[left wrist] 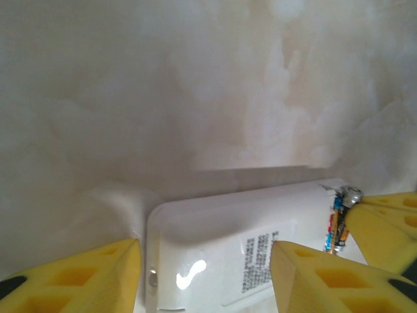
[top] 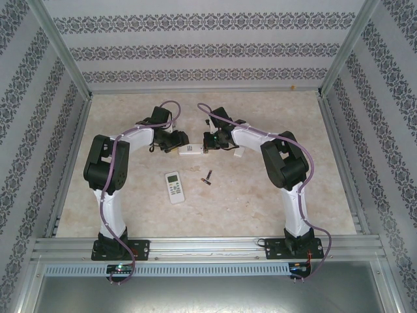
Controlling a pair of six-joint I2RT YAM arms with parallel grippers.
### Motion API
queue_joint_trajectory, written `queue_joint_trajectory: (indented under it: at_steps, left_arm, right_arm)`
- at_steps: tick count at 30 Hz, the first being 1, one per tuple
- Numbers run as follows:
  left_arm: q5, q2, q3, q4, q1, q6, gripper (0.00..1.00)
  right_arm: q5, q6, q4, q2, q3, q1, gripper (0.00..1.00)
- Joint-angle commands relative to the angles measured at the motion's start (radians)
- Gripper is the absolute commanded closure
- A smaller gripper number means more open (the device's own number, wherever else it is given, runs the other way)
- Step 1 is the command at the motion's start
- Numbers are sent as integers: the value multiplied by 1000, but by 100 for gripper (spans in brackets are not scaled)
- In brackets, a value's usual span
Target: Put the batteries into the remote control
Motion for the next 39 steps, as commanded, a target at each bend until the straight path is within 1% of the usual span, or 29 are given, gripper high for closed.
queue_joint_trajectory:
  at_steps: [1, 5, 14, 23, 25, 28, 33, 39]
  left_arm:
    - [51, 25, -8, 1, 6, 3, 50]
    - [64, 35, -11, 8, 5, 0, 54]
    - [65, 8, -64, 41, 6, -25, 54]
    - [71, -4, -92, 67, -2, -42, 54]
    - [73, -5, -95, 76, -5, -46, 54]
    - [74, -7, -97, 83, -7, -50, 54]
    - [74, -8, -99, 84, -8, -53, 54]
    - [69, -11, -101, 83, -8, -51, 54]
  right_arm:
    - [-52, -13, -30, 22, 24, 15, 95]
    - [-62, 0, -32, 9, 22, 16, 95]
    - [-63, 139, -25, -46, 10, -1, 94]
    - [-37, 192, -39, -36, -22, 6, 93]
    - [-10, 179, -47, -37, -27, 16, 93]
    - [85, 131, -64, -38, -31, 38, 93]
    - [191, 110, -59, -19, -50, 64, 93]
    - [163, 163, -36, 33, -60, 58, 94]
